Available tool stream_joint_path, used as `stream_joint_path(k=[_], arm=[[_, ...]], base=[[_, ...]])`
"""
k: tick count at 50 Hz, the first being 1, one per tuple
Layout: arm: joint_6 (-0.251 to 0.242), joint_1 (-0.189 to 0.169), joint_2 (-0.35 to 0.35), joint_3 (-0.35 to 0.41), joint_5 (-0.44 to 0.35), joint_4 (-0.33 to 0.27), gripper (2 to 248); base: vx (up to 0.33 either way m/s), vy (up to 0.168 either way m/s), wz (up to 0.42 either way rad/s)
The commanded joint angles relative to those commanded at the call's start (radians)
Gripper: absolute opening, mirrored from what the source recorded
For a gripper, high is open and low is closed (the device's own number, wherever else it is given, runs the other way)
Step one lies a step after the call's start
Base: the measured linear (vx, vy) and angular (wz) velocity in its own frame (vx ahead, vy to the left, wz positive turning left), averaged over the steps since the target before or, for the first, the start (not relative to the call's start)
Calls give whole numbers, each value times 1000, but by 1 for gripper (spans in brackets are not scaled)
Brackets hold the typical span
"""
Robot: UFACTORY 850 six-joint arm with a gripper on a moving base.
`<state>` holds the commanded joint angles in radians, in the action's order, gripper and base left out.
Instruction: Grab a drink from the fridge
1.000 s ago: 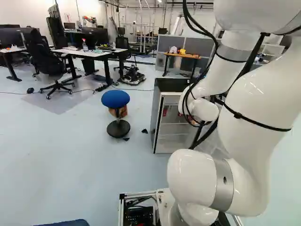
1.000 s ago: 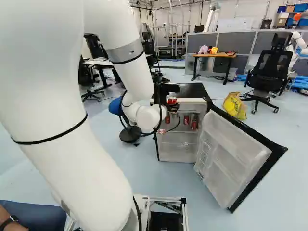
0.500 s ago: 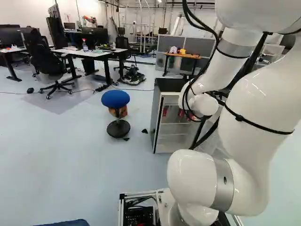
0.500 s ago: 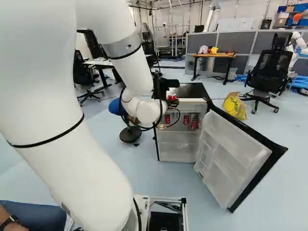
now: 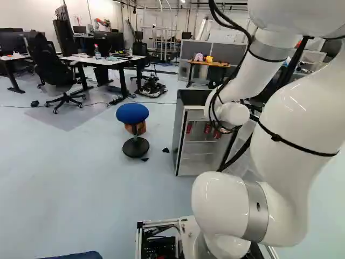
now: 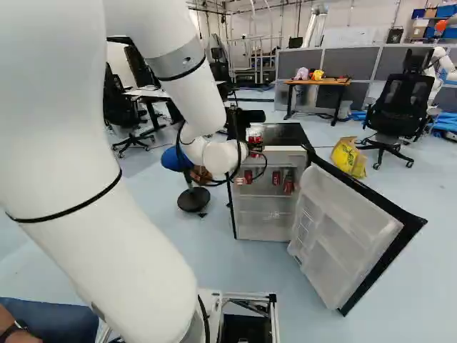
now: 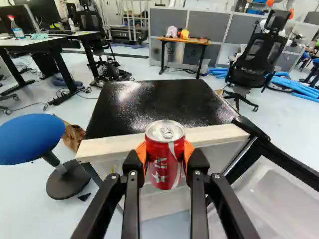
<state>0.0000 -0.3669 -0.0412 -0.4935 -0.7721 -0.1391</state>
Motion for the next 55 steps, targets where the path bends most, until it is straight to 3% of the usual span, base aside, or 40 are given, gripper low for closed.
stream_joint_path(k=[40, 55], arm=[[0, 38, 6, -93, 74, 0, 94], [0, 52, -30, -130, 74, 0, 94]], base=[[0, 0, 0], [0, 0, 0]])
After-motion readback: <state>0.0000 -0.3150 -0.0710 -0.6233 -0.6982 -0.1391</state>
